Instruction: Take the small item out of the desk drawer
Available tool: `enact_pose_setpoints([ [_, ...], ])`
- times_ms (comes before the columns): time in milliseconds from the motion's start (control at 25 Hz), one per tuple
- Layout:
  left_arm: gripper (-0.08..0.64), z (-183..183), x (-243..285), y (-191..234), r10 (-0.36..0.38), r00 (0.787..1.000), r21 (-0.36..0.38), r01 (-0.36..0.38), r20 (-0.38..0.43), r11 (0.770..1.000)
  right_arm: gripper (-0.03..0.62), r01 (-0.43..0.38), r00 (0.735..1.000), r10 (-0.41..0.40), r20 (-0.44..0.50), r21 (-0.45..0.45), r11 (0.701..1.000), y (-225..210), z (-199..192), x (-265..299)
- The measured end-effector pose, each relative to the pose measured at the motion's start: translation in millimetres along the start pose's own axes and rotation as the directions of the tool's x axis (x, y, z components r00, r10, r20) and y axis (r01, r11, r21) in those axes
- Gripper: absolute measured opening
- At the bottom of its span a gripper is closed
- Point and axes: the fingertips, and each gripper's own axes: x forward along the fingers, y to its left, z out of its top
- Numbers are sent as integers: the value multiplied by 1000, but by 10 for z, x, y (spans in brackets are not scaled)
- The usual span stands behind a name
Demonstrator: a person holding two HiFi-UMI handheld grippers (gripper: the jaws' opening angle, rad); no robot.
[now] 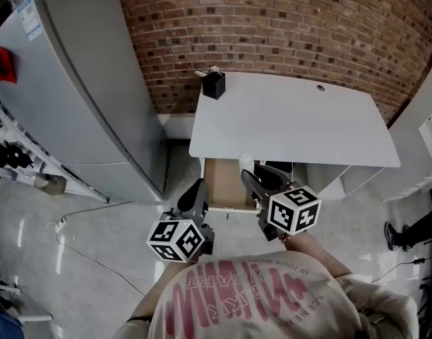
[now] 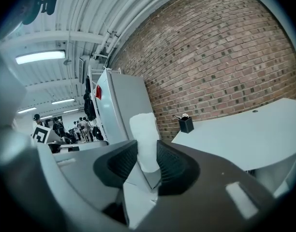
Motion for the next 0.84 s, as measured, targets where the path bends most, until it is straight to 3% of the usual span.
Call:
enact_pose_setpoints([
  [840, 3, -567, 59, -370, 135, 991, -32, -135, 3, 990, 137, -111, 988, 109, -110, -9, 994, -432, -338, -317],
])
